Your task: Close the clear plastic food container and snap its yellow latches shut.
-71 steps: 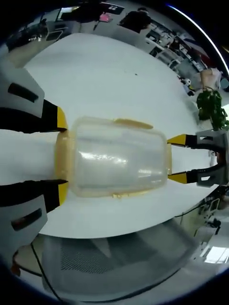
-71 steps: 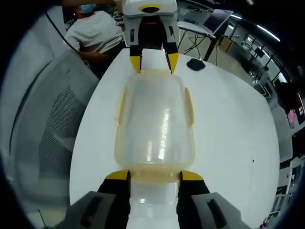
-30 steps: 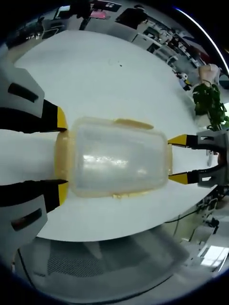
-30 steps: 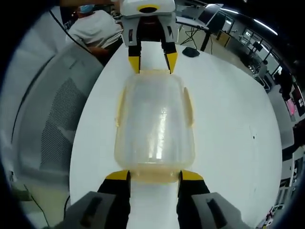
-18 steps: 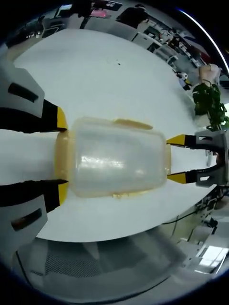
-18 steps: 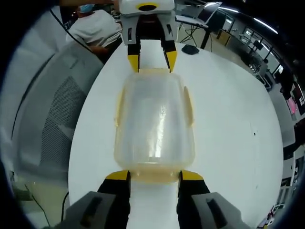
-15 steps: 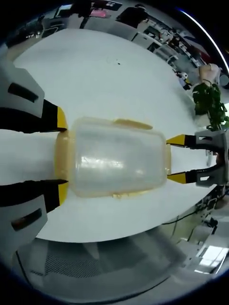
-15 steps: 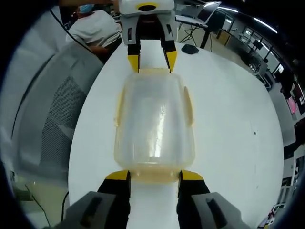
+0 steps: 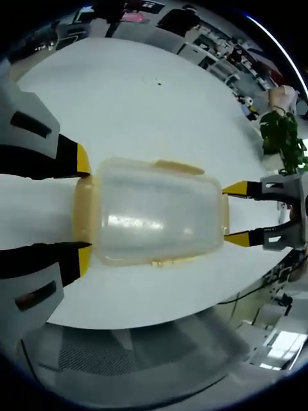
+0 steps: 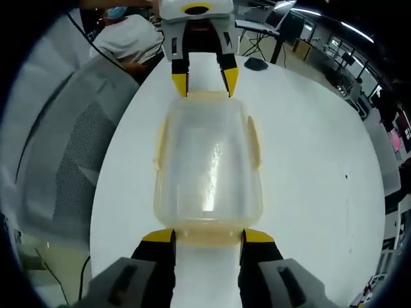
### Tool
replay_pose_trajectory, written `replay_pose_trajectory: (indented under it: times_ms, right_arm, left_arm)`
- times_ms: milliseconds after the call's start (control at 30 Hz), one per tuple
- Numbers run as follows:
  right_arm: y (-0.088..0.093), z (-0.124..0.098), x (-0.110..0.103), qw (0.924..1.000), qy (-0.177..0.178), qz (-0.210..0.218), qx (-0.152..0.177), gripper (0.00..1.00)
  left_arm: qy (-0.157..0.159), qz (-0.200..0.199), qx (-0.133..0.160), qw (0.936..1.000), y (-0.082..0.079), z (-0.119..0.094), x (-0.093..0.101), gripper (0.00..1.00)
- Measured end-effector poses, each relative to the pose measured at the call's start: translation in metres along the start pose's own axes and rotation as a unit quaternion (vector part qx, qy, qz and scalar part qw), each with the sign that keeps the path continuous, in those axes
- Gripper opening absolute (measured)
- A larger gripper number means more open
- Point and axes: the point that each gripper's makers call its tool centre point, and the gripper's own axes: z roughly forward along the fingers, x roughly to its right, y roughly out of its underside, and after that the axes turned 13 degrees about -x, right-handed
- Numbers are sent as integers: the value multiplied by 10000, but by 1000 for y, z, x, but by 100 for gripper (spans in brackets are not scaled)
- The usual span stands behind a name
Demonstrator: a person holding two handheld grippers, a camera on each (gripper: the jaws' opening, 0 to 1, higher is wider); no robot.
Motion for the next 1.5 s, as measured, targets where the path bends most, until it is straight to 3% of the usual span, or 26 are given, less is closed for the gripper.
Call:
replay_pose_trajectory:
  times_ms: [900, 967, 1100, 1233, 1500]
  right_arm:
    - [-1, 3, -1, 9999, -112, 29, 82, 37]
    - [0, 3, 0, 9995, -140, 261, 132, 38]
    - [1, 1, -3, 9991, -193, 326, 212, 43]
    - [3, 0, -4, 9994, -153, 280, 161, 41]
    - [3, -7, -3, 9982, -122, 539, 230, 43]
  left_arm:
    - [43, 44, 92, 9999, 3, 3, 0, 36]
    - [112, 25, 59, 9999, 5, 3, 3, 39]
    - [64, 9, 72, 10000, 7, 5, 4, 53]
    - [114, -49, 59, 9999, 9, 4, 6, 47]
    - [97, -89, 72, 9999, 10, -1, 5, 46]
